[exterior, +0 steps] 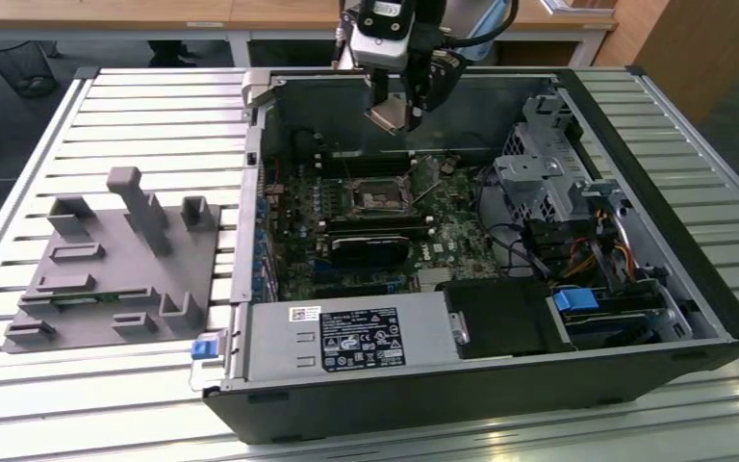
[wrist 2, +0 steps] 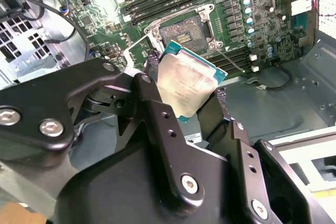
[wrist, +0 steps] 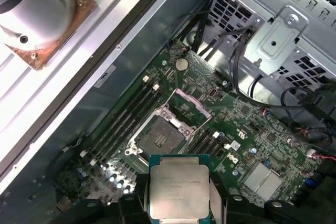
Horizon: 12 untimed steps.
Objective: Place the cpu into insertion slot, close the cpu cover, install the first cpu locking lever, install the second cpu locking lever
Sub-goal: 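Place the cpu into insertion slot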
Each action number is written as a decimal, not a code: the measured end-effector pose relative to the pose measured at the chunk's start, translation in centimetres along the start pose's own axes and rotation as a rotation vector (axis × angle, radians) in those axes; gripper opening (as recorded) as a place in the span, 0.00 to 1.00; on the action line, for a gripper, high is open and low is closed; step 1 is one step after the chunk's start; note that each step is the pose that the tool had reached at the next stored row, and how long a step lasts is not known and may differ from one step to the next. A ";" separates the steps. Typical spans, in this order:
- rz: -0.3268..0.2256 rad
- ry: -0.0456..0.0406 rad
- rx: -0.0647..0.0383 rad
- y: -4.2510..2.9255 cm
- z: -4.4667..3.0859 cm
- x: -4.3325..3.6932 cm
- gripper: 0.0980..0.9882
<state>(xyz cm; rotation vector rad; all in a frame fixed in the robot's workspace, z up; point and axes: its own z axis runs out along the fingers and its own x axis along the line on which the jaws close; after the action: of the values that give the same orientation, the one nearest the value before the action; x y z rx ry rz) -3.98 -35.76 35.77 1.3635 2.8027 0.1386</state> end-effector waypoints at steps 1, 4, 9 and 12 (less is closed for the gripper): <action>0.007 -0.0006 0.000 0.00 0.01 0.00 0.50; 0.027 -0.0024 -0.001 0.00 0.01 0.00 0.50; 0.068 -0.0060 -0.001 -0.01 0.03 0.00 0.50; 0.086 -0.0076 -0.002 -0.01 0.03 0.01 0.50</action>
<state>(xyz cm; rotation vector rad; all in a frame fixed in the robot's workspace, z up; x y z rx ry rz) -3.99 -35.76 35.73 1.4811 2.7382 0.1371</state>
